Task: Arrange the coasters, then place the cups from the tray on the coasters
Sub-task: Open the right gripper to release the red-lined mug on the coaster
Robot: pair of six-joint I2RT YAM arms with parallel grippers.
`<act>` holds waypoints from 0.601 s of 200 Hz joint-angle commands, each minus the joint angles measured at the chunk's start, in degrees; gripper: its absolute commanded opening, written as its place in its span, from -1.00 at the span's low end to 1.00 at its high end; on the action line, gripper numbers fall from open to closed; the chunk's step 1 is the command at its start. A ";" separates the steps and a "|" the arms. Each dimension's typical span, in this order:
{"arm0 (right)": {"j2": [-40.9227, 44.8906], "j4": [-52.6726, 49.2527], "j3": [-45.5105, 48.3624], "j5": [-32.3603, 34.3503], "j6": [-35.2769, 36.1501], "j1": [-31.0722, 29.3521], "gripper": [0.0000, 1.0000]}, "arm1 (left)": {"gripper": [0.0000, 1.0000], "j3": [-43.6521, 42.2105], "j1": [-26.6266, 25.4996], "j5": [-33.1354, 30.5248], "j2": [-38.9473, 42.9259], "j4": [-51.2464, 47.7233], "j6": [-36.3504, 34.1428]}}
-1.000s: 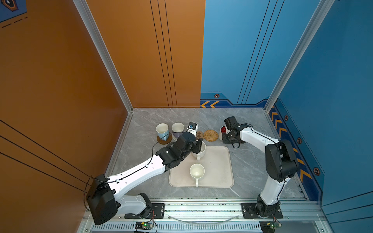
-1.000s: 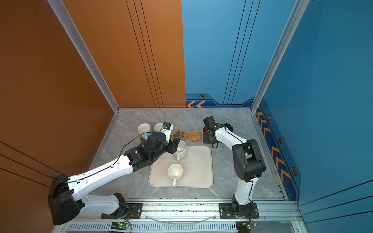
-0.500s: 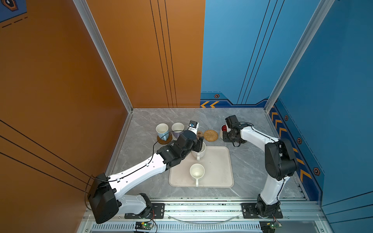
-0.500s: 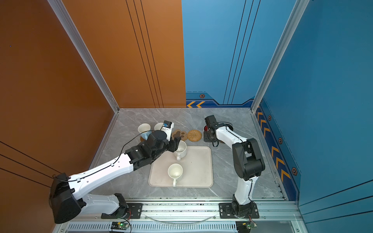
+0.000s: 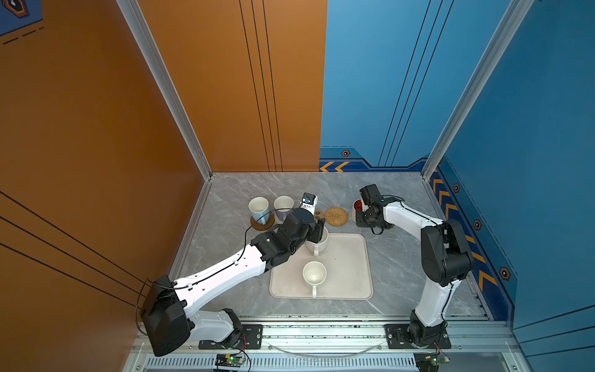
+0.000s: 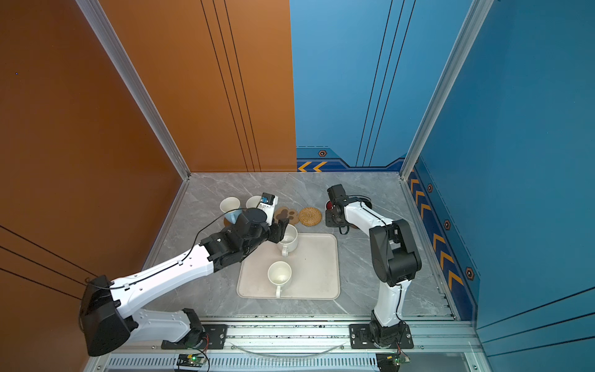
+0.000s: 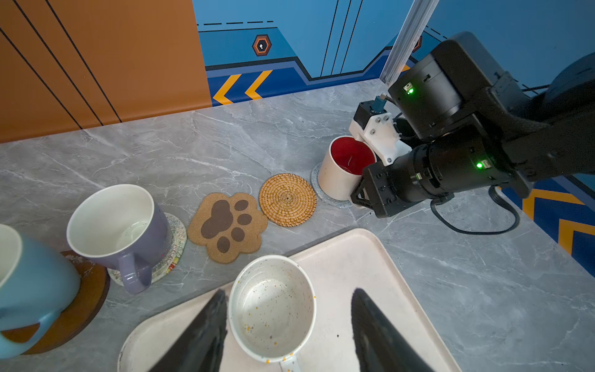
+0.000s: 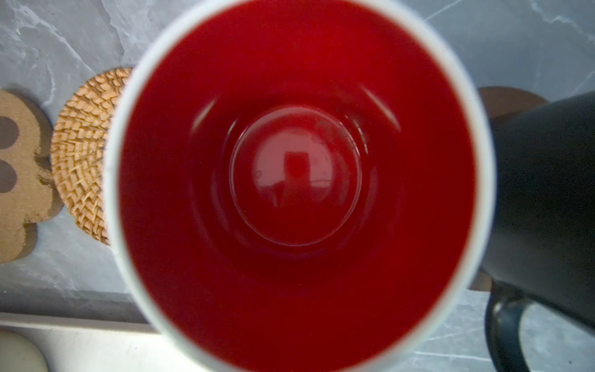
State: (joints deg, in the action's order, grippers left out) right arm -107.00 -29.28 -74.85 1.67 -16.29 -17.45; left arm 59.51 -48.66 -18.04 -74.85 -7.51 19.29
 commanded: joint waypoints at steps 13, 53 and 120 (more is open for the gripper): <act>0.31 2.91 -1.67 0.47 0.65 0.48 -1.00 | 0.24 1.23 0.08 -1.11 -0.14 -1.02 0.14; -0.20 2.98 -1.32 -0.09 0.30 0.49 -1.00 | 0.24 1.14 0.07 -1.11 -0.17 -1.19 0.22; -0.18 2.92 -0.47 -0.97 -0.27 0.40 -0.67 | 0.24 1.14 -0.03 -1.29 0.01 -1.46 0.22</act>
State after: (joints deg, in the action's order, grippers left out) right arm -107.18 -28.84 -74.85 1.48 -16.34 -17.28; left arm 59.51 -48.66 -18.04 -74.85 -7.53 19.29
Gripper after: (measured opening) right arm 0.147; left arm 0.621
